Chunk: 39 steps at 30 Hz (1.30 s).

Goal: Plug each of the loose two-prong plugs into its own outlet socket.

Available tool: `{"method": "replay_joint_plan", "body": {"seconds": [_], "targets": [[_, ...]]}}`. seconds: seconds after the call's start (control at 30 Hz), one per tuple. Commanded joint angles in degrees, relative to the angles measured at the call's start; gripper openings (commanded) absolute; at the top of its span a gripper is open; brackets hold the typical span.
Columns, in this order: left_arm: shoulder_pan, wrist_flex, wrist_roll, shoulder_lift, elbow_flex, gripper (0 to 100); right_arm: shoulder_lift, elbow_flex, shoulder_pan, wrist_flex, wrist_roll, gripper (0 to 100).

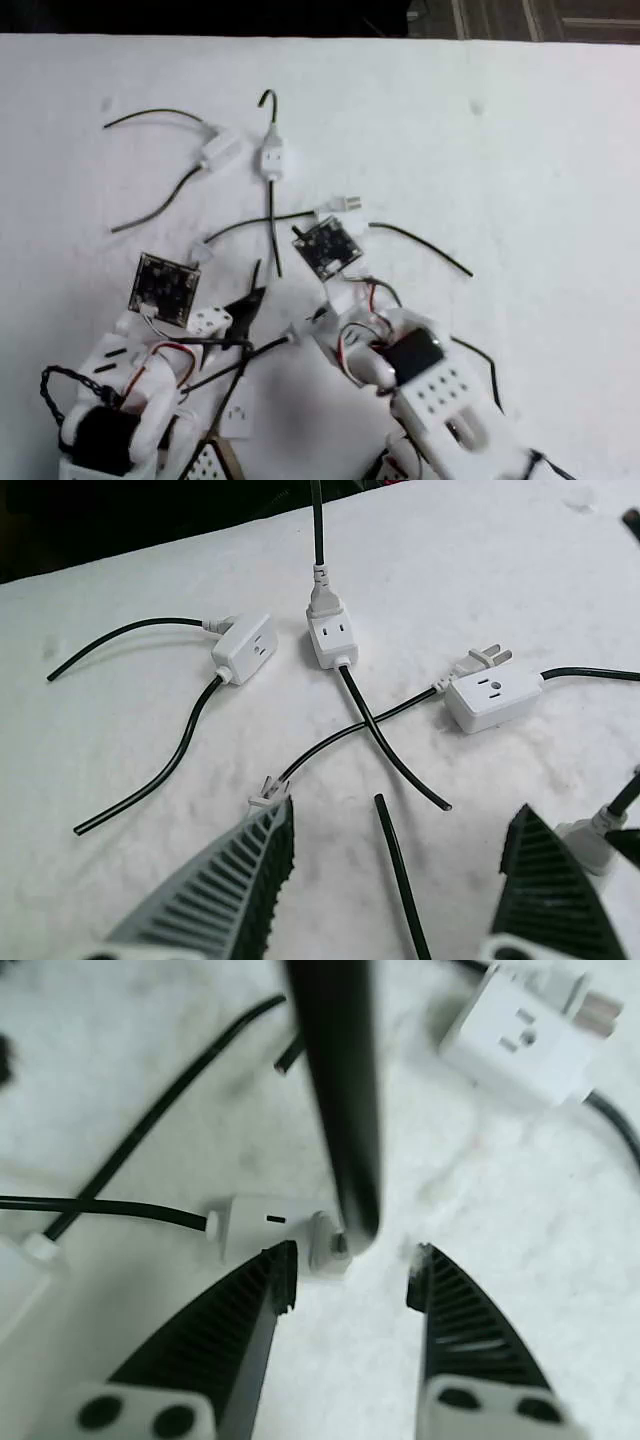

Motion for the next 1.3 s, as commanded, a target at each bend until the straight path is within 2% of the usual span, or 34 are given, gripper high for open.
{"method": "replay_joint_plan", "body": {"seconds": [0.0, 0.2, 0.37, 0.5, 0.6, 0.7, 0.83, 1.03, 1.27], "targets": [[3.03, 3.43, -3.43, 0.66, -3.87, 33, -9.71, -7.47, -1.36, 8.40, -0.97, 18.3], [10.33, 8.35, -9.93, 0.75, -3.96, 33, -16.92, -8.00, 0.22, 16.75, -7.82, 18.3], [13.23, 8.62, -11.96, 4.70, -4.22, 33, -17.10, -8.00, 9.54, 19.56, -7.56, 18.3], [14.02, 1.85, -11.78, 19.56, -6.15, 33, -17.01, -7.03, 17.54, 14.20, -8.00, 18.3], [16.40, -0.09, -11.96, 32.66, -11.08, 33, -17.01, -3.69, 21.05, 7.96, -8.00, 18.3], [19.56, -0.79, -12.22, 42.77, -15.12, 33, -17.01, -1.93, 22.20, 4.88, -8.00, 18.3], [23.25, -6.07, -12.22, 53.23, -16.70, 33, -16.92, -1.76, 25.45, 3.30, -7.82, 18.3], [23.87, -13.63, -12.13, 69.23, -18.11, 33, -16.92, -1.67, 28.26, 2.24, -7.82, 18.3], [23.87, -14.24, -11.87, 87.60, -27.60, 33, -16.92, -1.67, 28.35, 2.24, -7.74, 18.3]]}}
